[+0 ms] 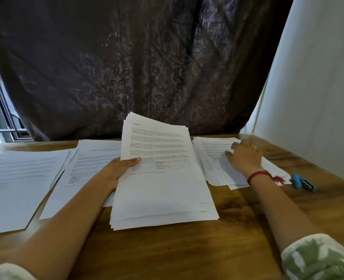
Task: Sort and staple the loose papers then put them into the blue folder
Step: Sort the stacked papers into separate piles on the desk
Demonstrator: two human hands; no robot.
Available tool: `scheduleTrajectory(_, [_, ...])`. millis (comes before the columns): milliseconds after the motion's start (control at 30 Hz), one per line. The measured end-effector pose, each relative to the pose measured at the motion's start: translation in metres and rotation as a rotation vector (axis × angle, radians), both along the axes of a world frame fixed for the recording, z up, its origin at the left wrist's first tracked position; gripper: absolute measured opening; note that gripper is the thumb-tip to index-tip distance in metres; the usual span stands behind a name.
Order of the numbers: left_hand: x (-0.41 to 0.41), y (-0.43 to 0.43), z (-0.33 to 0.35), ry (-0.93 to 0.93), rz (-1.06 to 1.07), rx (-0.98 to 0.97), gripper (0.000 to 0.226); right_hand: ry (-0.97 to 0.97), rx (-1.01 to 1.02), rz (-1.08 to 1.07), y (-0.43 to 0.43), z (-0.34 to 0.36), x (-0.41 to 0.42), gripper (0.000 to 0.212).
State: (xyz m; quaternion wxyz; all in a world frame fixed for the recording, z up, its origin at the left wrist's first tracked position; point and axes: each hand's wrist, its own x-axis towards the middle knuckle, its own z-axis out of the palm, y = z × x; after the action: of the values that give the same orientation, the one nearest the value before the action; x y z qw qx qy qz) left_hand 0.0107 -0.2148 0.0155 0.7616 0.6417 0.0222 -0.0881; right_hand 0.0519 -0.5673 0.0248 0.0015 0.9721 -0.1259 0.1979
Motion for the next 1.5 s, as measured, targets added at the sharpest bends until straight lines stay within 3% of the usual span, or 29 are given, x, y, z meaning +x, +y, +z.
scheduleTrajectory(100, [-0.002,0.001,0.001,-0.009,-0.003,-0.040,0.030,0.161,0.164,0.086,0.030,-0.014,-0.008,0.050])
scheduleTrajectory(200, [-0.004,0.003,0.002,-0.041,0.007,-0.061,0.034,0.006,0.274,0.196,0.048,-0.006,-0.018,0.047])
scheduleTrajectory(267, [-0.004,0.007,0.001,-0.050,0.017,-0.100,0.034,-0.075,0.610,0.332,0.069,0.009,-0.030,0.044])
scheduleTrajectory(367, [-0.001,0.010,0.001,-0.062,0.018,-0.170,0.038,0.010,1.335,0.454,0.107,0.024,-0.051,0.041])
scheduleTrajectory(567, [-0.009,0.017,0.007,-0.093,0.033,-0.150,0.036,-0.092,1.493,0.303,0.128,0.013,-0.049,0.024])
scheduleTrajectory(767, [-0.023,0.022,0.013,-0.102,0.081,-0.186,0.035,-0.198,1.369,0.303,0.139,0.015,-0.053,0.014])
scheduleTrajectory(900, [-0.025,0.019,0.012,-0.099,0.096,-0.147,0.041,-0.180,1.109,0.270,0.128,0.022,-0.048,0.023])
scheduleTrajectory(967, [-0.023,0.016,0.011,-0.095,0.125,-0.121,0.038,-0.211,0.944,0.218,0.106,0.033,-0.038,0.027])
scheduleTrajectory(1233, [-0.007,-0.001,-0.007,-0.021,0.138,-0.158,0.037,-0.096,0.664,-0.016,-0.032,0.064,0.004,0.033])
scheduleTrajectory(1367, [-0.002,-0.005,-0.010,-0.041,0.147,-0.081,0.033,-0.039,0.632,-0.077,-0.064,0.048,0.018,0.030])
scheduleTrajectory(1500, [0.002,-0.008,-0.014,-0.053,0.138,-0.039,0.033,-0.048,0.599,0.025,-0.073,0.013,0.025,0.044])
